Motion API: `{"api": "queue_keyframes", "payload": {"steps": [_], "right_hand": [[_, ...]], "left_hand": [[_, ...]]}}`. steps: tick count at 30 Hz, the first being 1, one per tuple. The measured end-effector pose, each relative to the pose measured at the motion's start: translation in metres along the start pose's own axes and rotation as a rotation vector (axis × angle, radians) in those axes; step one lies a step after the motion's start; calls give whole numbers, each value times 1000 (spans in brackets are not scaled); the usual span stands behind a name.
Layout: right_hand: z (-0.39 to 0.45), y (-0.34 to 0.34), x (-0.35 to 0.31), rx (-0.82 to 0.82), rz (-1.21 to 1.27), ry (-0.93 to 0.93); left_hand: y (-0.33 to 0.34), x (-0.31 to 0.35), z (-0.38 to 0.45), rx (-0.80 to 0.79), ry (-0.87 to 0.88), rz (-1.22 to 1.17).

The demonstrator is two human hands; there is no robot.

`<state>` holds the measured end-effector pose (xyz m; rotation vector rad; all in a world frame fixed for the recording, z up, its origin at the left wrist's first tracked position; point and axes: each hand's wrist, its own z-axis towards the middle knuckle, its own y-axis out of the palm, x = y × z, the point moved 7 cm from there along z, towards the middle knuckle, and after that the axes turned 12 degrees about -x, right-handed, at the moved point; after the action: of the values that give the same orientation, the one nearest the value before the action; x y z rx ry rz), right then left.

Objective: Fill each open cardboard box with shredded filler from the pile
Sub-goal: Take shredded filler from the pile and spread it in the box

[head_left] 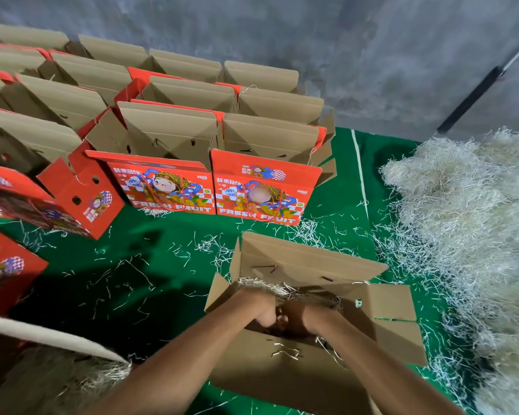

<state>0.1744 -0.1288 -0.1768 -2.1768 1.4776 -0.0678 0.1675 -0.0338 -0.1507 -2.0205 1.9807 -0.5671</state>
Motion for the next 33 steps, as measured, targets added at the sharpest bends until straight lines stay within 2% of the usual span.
{"api": "queue_keyframes", "payload": {"steps": [2, 4, 6, 8, 10, 12, 15, 17, 20, 22, 25, 28, 31, 33], "right_hand": [[3, 5, 12, 9, 42, 35], [-6, -4, 19, 100, 201, -14], [-23, -19, 27, 198, 443, -61], [-37, -26, 34, 205, 545, -103], [-46, -22, 40, 123, 464, -68], [-51, -12, 48, 61, 265, 60], [-56, 2, 49, 6, 51, 178], [-56, -1, 47, 19, 87, 149], [-57, -22, 53, 243, 238, 104], [-50, -22, 54, 310, 164, 149], [-34, 2, 38, 204, 177, 119], [-30, 4, 29, 198, 196, 58], [-38, 0, 26, 177, 174, 36], [-47, -2, 25, 147, 272, -26]], "left_hand": [[9, -3, 3, -37, 10, -2], [13, -5, 4, -43, 14, 8], [8, -8, 4, 9, 4, 17], [-4, -12, 0, 89, -44, 76], [-8, -17, -2, 108, -110, 144], [-5, -19, -2, 81, -169, 202], [2, -15, 2, 10, -161, 257], [0, -7, 0, 5, -60, 215], [-19, -1, -10, 171, 20, 76], [-21, 6, -10, 210, 62, 59], [4, 15, 1, -11, 63, 36], [21, 11, 10, -154, 6, 110], [19, 9, 11, -165, 31, 98], [13, 7, 9, -84, 20, 66]]}}
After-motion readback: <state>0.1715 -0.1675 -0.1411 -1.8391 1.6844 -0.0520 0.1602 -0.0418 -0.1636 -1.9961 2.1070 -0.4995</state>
